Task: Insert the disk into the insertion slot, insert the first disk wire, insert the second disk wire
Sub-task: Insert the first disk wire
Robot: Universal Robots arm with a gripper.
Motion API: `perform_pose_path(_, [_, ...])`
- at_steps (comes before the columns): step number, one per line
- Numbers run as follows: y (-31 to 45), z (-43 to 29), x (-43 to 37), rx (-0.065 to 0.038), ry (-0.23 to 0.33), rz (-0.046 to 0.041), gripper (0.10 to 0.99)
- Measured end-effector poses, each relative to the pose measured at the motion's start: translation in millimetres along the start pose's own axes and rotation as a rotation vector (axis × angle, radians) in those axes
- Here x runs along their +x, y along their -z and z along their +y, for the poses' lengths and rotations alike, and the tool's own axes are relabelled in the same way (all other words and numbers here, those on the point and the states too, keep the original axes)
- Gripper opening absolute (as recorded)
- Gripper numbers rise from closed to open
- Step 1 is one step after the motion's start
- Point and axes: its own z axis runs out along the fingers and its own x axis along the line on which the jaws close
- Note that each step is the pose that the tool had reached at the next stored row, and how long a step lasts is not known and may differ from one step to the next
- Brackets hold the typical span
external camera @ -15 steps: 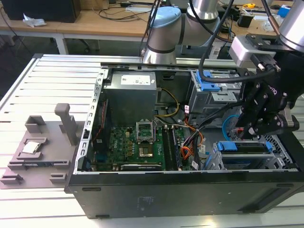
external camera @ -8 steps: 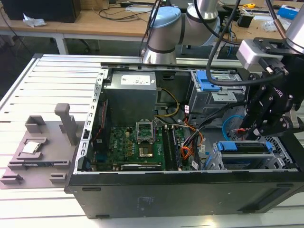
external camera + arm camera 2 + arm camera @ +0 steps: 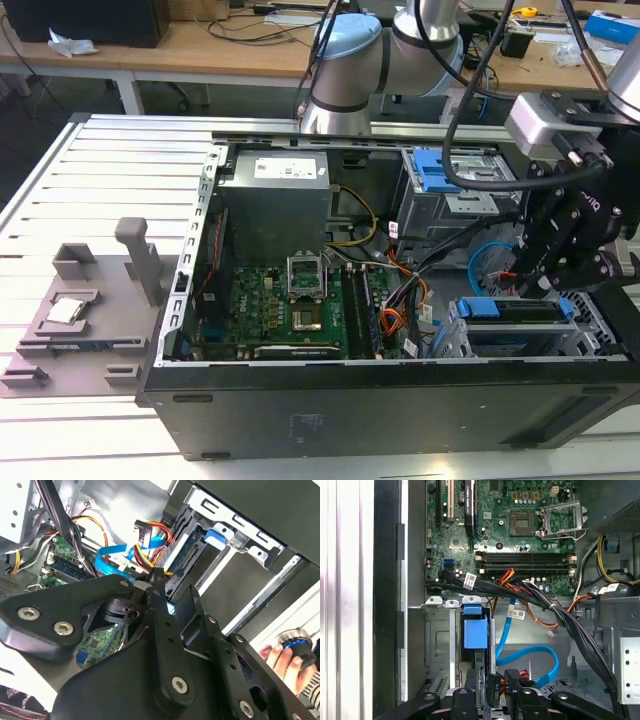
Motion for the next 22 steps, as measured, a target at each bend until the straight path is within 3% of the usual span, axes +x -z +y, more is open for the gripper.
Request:
perform_pose_path(6, [-0.6,-0.4,11.6,0.000,-0.001,-0.0001,0.361])
perform_pose_path(10, [-0.5,-0.3,11.7,0.000,-0.001,-0.0001,0.349])
perform_pose_path(12, [-0.6,-0.3,11.8,0.000,-0.001,-0.0001,0.165])
perform_pose_path(17, [-0.5,-0.7,12.0,0.000,-0.001,-0.0001,0.165])
perform_pose_path(22, [-0.8,-9.6,9.9,-0.002,-0.001,-0.0002,0.165])
